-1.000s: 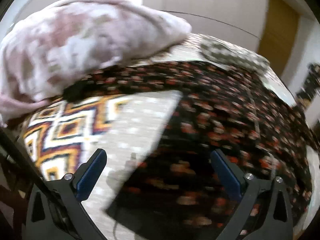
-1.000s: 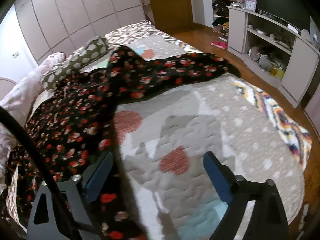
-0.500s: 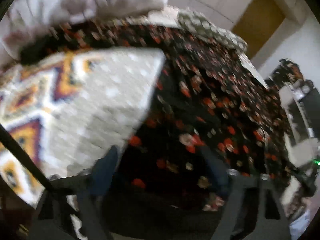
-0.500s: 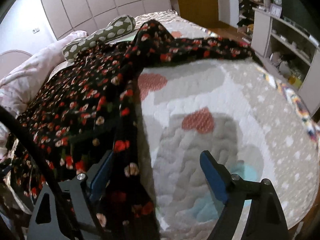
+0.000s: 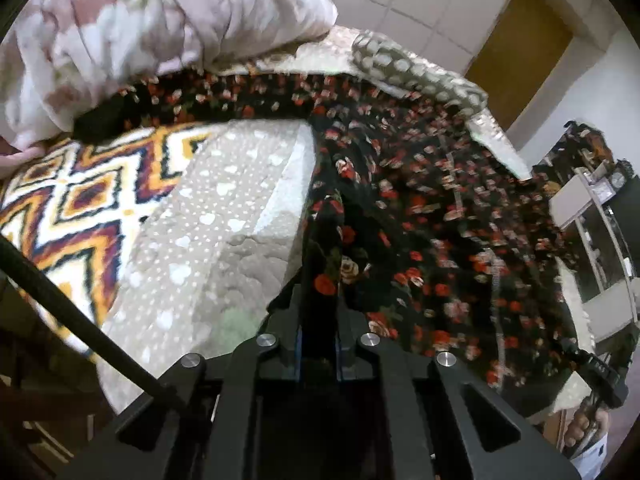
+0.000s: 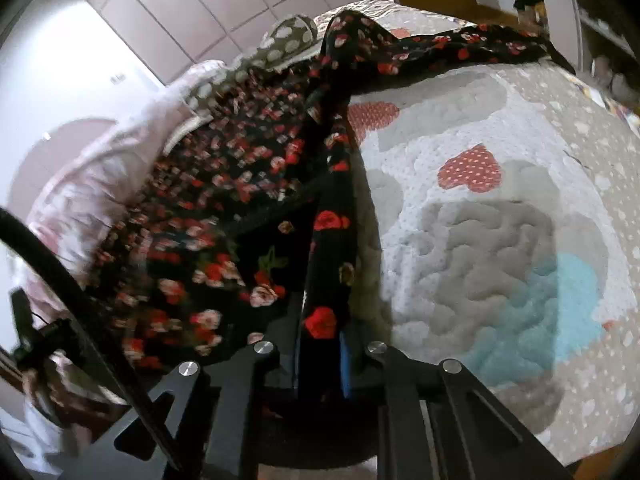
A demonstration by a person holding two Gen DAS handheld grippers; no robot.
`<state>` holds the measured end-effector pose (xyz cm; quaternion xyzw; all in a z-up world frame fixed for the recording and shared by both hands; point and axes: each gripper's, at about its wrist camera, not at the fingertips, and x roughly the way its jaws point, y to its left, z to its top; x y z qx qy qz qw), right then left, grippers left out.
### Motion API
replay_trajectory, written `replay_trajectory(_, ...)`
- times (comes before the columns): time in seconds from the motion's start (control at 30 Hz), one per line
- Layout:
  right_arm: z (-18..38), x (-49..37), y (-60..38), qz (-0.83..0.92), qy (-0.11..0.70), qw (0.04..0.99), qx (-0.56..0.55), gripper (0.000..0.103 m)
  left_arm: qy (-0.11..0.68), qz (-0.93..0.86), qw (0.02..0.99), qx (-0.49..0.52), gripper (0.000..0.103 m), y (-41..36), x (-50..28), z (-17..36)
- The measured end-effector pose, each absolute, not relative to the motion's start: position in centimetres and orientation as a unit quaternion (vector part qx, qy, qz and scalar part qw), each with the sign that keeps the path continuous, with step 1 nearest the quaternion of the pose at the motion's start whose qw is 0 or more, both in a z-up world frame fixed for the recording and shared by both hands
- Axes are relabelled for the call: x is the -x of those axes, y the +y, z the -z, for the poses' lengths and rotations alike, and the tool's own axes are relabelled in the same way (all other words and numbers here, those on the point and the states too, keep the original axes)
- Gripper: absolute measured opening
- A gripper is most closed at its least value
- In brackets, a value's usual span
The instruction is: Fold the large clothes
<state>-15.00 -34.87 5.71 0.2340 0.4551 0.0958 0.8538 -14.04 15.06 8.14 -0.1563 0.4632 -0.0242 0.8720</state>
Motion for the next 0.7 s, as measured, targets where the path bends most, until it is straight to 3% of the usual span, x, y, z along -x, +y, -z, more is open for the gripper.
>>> replay_trajectory(0.2,-7.3,18.0,-37.0,-0.096,0.458,0.853,-0.230,0.013,0.467,0.002,0.872,0.149,0.012,15.4,18.5,-8.1)
replay_trajectory(0.43,-6.4,19.0,-38.3,-0.062,0.482,0.848,-0.210,0.020,0.466,-0.042,0.872,0.146,0.017,18.0,20.9,-6.8)
replay_trajectory(0.47,-6.6,19.3,-38.6,-0.059,0.477,0.852,-0.208,0.020,0.457,-0.046,0.876,0.145,0.024,18.4,21.1,-7.3)
replay_trajectory(0.57,-8.4,18.7,-38.8,-0.035,0.460,0.869,-0.179,0.021,0.431,-0.058,0.890,0.136,0.058,18.9,20.7,-8.9)
replay_trajectory(0.7,-10.9,16.4,-37.6,-0.046,0.429,0.886,-0.170,0.023,0.389,-0.084,0.909,0.128,0.069,20.0,17.5,-10.9)
